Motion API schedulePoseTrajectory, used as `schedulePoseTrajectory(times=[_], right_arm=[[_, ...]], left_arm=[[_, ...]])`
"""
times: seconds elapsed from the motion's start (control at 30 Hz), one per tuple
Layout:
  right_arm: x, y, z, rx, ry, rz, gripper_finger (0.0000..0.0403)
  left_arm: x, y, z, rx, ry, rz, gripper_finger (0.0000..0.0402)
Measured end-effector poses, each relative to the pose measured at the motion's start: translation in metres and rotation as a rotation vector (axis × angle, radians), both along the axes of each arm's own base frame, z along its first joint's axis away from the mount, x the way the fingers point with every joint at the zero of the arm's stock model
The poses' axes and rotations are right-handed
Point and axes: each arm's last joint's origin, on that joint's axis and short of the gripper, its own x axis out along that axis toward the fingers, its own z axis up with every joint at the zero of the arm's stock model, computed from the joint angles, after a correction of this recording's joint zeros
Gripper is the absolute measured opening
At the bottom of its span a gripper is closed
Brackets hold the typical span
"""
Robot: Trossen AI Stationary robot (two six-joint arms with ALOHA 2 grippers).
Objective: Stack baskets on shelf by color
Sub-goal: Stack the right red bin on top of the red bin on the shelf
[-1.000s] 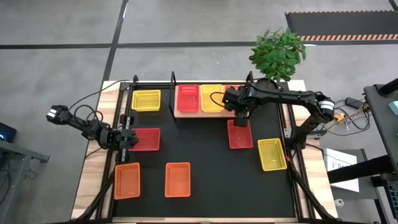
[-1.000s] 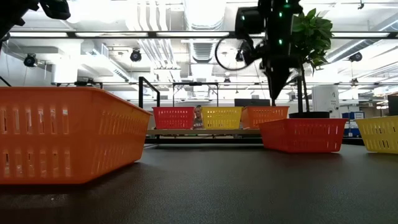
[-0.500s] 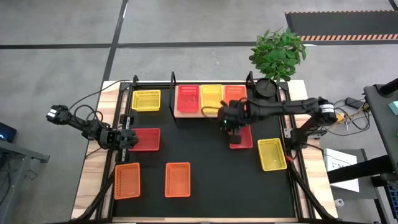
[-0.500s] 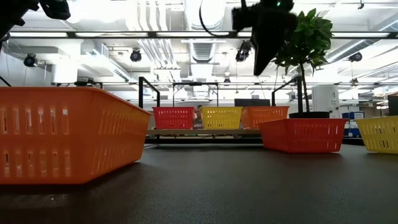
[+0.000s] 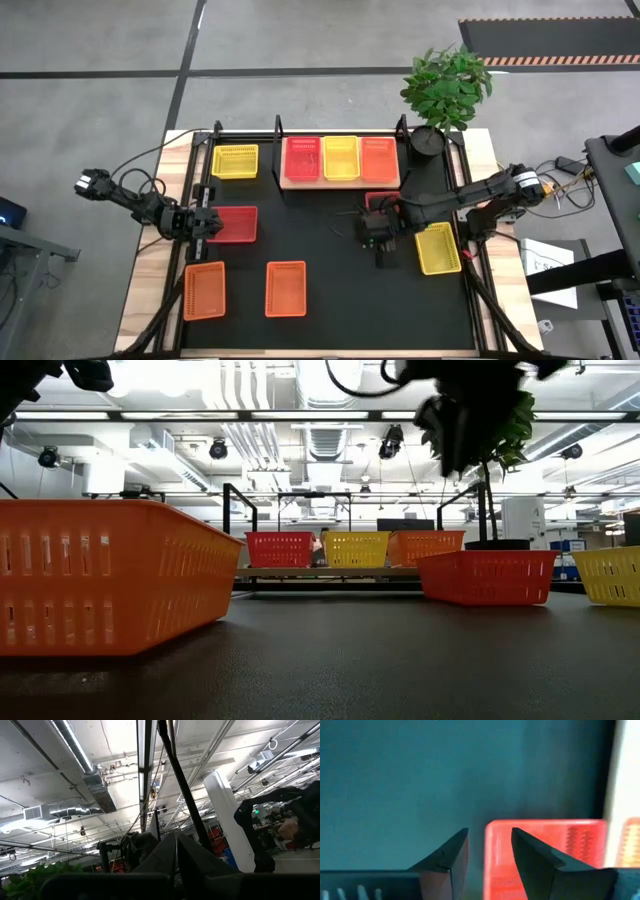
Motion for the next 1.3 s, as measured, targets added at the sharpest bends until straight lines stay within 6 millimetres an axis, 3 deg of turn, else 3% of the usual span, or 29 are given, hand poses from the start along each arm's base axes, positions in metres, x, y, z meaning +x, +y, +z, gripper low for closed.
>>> schedulePoseTrajectory(times=[0.33,0.6,0.9,1.1,1.3], right_arm=[[-0.021,0.014,-0.055,-0.009,0.101,0.015,0.0161],[-0.037,0.018,-0.069,0.002,0.019,0.051,0.0147],[-0.060,0.006,-0.051,-0.173,-0.415,0.078,0.0132],[-0.076,0.001,-0.039,-0.197,-0.756,0.178,0.0122],[-0.093,-0.009,-0.044,-0.286,-1.041,0.264,0.0101]], left_arm=[[0.000,0.000,0.000,-0.003,-0.003,-0.001,0.0002],[-0.001,0.000,0.001,-0.005,-0.010,-0.001,0.0002],[0.000,0.001,0.000,-0.014,0.000,0.020,0.0002],[0.002,0.000,0.003,-0.085,-0.010,-0.021,0.0002],[0.007,-0.002,0.021,-0.144,-0.097,-0.042,0.0001]])
